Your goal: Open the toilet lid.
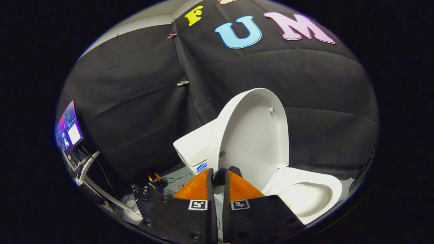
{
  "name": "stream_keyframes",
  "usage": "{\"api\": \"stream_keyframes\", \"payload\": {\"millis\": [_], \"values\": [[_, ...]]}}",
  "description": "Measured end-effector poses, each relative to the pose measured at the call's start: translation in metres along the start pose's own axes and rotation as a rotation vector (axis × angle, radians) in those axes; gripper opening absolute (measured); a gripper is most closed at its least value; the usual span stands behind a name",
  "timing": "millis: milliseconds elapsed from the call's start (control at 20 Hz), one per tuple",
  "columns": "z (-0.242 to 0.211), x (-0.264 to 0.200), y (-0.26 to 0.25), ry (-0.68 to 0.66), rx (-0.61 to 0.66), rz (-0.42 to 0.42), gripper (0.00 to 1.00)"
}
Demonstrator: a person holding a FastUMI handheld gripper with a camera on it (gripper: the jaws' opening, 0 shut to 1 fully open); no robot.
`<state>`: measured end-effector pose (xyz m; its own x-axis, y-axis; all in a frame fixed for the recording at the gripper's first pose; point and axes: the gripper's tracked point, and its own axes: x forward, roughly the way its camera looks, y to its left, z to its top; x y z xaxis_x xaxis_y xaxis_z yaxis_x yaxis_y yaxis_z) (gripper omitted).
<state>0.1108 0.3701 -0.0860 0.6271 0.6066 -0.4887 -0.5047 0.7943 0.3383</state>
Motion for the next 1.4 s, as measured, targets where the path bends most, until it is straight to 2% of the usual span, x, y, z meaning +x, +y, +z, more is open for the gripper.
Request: {"api": "stream_keyframes", "payload": {"millis": [100, 350, 400, 500, 700, 750, 950, 1400], "values": [[0.002, 0.007, 0.003, -0.003, -0.026, 0.002, 0.1], [0.003, 0.015, 0.008, 0.008, 0.002, 0.02, 0.11], [0.004, 0.015, 0.008, -0.007, 0.004, 0.02, 0.16], [-0.004, 0.016, 0.02, 0.011, 0.025, 0.075, 0.21], [-0.002, 0.01, 0.014, -0.023, 0.001, 0.06, 0.75], [0.001, 0.006, 0.013, -0.039, -0.003, 0.055, 0.93], [0.024, -0.01, -0.004, -0.125, -0.044, -0.007, 1.0], [0.06, -0.108, -0.054, -0.357, -0.272, -0.171, 0.99]]}}
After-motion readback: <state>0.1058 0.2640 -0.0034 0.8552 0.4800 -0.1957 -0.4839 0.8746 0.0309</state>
